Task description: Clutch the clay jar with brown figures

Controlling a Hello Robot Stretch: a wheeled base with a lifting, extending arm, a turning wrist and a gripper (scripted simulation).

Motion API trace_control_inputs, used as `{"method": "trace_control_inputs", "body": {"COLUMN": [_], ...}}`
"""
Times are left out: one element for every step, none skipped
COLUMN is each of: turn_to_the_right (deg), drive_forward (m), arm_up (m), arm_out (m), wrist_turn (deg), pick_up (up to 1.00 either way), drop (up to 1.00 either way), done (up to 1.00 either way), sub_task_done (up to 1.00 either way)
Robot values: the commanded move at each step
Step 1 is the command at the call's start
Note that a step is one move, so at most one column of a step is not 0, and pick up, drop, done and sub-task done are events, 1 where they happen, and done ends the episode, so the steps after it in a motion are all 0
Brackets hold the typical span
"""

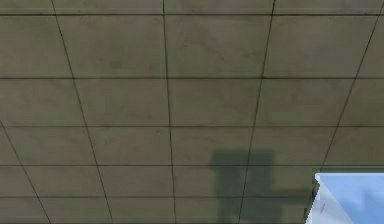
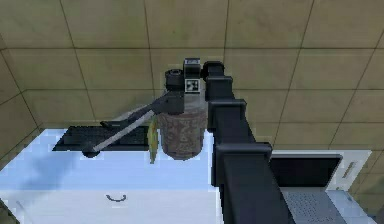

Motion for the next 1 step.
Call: {"method": "trace_control_inputs", "body": {"turn_to_the_right": [0.0], "drive_forward": [0.0], "arm_up": [0.0], "arm_out": [0.0], "wrist_turn": [45.0], "pick_up": [0.0], "drop": [0.0], "done": [0.0], "sub_task_done": [0.0]}}
